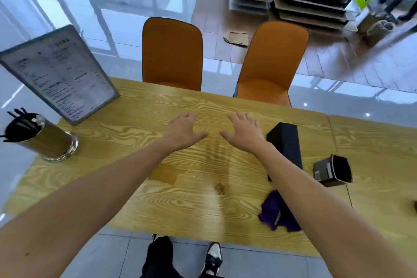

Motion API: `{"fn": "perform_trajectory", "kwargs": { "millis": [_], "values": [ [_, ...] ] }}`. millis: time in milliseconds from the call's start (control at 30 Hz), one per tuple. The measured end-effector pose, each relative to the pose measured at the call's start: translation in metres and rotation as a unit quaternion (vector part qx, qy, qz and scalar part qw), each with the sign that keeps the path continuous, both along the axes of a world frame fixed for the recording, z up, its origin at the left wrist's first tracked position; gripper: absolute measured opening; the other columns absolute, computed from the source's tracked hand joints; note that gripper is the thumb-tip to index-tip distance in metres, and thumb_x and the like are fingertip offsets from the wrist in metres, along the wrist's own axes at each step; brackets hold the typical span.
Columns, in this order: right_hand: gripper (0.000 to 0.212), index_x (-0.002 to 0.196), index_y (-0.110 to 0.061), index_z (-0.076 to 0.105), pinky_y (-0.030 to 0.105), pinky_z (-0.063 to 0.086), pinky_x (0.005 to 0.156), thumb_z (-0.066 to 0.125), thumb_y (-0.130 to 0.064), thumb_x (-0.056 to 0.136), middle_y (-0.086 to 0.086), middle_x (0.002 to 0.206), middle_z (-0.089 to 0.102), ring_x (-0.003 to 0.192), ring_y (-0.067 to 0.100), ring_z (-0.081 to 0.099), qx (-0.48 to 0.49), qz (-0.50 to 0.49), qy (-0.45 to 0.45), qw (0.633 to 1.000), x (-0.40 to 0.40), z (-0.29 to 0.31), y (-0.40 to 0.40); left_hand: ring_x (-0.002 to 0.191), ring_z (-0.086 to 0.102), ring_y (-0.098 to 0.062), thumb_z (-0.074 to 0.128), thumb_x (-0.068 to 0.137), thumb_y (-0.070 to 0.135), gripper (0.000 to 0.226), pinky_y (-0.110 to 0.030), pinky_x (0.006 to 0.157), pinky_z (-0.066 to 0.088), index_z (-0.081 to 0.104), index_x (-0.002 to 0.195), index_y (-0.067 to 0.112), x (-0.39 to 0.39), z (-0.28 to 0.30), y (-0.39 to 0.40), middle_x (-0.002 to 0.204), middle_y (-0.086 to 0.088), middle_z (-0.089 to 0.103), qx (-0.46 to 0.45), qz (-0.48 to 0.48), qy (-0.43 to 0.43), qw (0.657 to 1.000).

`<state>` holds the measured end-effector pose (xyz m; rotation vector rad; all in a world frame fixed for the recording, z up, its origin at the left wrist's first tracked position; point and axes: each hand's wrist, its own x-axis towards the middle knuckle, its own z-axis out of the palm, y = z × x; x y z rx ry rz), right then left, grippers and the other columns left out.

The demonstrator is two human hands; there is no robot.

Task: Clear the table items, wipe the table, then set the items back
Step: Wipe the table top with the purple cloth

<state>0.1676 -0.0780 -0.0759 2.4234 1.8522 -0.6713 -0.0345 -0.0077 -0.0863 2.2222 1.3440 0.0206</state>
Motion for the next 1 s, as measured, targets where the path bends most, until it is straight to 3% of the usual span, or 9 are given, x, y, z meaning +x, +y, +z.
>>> {"fn": "perform_trajectory", "kwargs": {
  "millis": [300, 567, 733, 900, 1000],
  "values": [
    [0.073, 0.16, -0.026, 0.025, 0.056, 0.009, 0.124, 0.05, -0.056, 0.098, 0.01, 0.168, 0.02, 0.155, 0.033, 0.009, 0.053, -0.138, 0.015, 0.989, 0.111, 0.001, -0.117, 0.142, 0.038, -0.026, 0.06, 0.087, 0.064, 0.085, -0.046, 0.112, 0.038, 0.036, 0.152, 0.015, 0.135, -0.009, -0.08, 0.156, -0.007, 0.04, -0.019, -0.129, -0.016, 0.991],
    [0.058, 0.148, -0.013, 0.046, 0.046, 0.04, 0.111, 0.059, -0.038, 0.097, 0.013, 0.147, 0.05, 0.137, 0.032, 0.044, 0.112, -0.25, 0.032, 0.961, 0.145, -0.033, -0.219, 0.137, 0.044, -0.025, 0.065, 0.086, 0.057, 0.078, -0.038, 0.109, 0.041, 0.043, 0.148, 0.014, 0.193, -0.05, -0.157, 0.15, -0.009, 0.047, -0.079, -0.176, 0.004, 0.981],
    [0.051, 0.143, -0.01, 0.051, 0.045, 0.047, 0.104, 0.056, -0.035, 0.099, 0.011, 0.143, 0.053, 0.131, 0.029, 0.049, 0.063, -0.279, 0.054, 0.957, 0.147, -0.074, -0.261, 0.132, 0.048, -0.025, 0.063, 0.087, 0.055, 0.075, -0.042, 0.107, 0.044, 0.044, 0.148, 0.015, 0.206, -0.083, -0.194, 0.146, -0.008, 0.049, -0.141, -0.174, 0.017, 0.974],
    [0.061, 0.152, -0.017, 0.037, 0.047, 0.046, 0.106, 0.062, -0.026, 0.097, 0.006, 0.152, 0.046, 0.135, 0.028, 0.047, -0.014, -0.273, 0.112, 0.955, 0.148, -0.114, -0.276, 0.112, 0.058, -0.025, 0.065, 0.085, 0.047, 0.049, -0.041, 0.09, 0.053, 0.057, 0.127, 0.024, 0.214, -0.112, -0.22, 0.117, -0.006, 0.06, -0.193, -0.177, 0.019, 0.965],
    [0.076, 0.159, -0.021, 0.022, 0.046, 0.043, 0.11, 0.063, -0.018, 0.096, 0.005, 0.162, 0.034, 0.14, 0.029, 0.043, -0.048, -0.232, 0.152, 0.96, 0.147, -0.128, -0.275, 0.113, 0.055, -0.026, 0.067, 0.086, 0.032, 0.045, -0.041, 0.092, 0.05, 0.056, 0.129, 0.023, 0.216, -0.126, -0.231, 0.118, -0.006, 0.063, -0.217, -0.174, -0.003, 0.961]
  ]
}}
